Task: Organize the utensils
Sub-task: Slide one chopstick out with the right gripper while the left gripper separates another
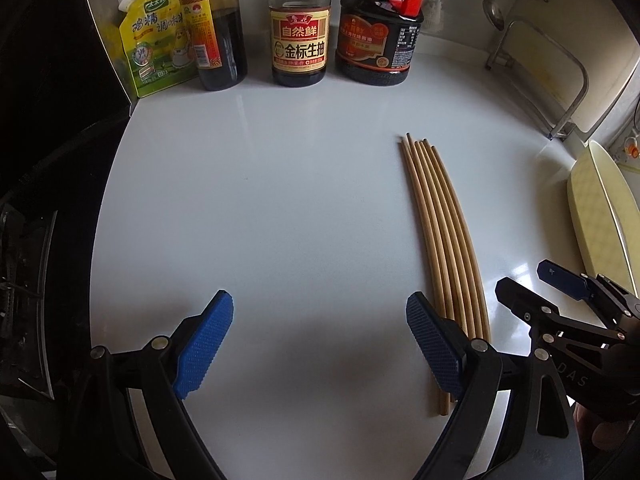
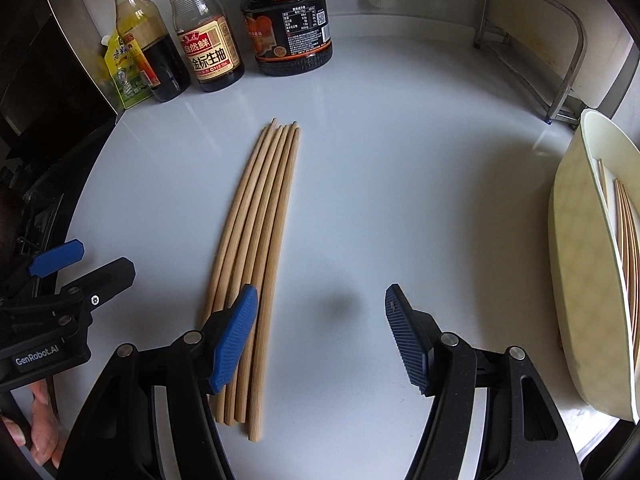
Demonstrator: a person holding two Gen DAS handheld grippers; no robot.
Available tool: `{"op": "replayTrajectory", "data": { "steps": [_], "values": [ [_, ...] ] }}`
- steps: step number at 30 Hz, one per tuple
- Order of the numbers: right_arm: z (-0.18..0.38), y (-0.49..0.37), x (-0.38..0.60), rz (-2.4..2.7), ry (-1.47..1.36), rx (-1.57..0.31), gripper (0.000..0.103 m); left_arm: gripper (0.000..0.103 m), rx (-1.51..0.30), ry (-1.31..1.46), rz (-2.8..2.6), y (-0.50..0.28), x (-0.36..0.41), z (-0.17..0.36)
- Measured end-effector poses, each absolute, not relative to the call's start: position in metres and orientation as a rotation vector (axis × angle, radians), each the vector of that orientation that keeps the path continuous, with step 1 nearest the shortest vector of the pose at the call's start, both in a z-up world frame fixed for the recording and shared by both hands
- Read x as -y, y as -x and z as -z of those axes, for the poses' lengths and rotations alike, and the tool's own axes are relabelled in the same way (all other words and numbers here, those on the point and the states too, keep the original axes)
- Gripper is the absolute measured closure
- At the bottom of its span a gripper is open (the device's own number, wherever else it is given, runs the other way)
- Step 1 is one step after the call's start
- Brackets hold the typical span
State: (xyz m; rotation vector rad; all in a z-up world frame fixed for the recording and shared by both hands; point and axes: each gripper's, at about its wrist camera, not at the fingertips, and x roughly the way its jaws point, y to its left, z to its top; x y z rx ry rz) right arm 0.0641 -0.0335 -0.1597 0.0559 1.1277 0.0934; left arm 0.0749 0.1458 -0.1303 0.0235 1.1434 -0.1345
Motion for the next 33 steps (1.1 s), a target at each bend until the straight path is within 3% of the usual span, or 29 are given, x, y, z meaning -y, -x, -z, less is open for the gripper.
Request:
{"op": "replayTrajectory", "data": {
  "steps": [33],
  "values": [
    [0.177, -0.076, 0.035, -0.01, 0.091, -1.109, 0.04, 0.016, -1.173, -0.051, 0.213, -0.09, -0.114, 0.153]
  ]
}}
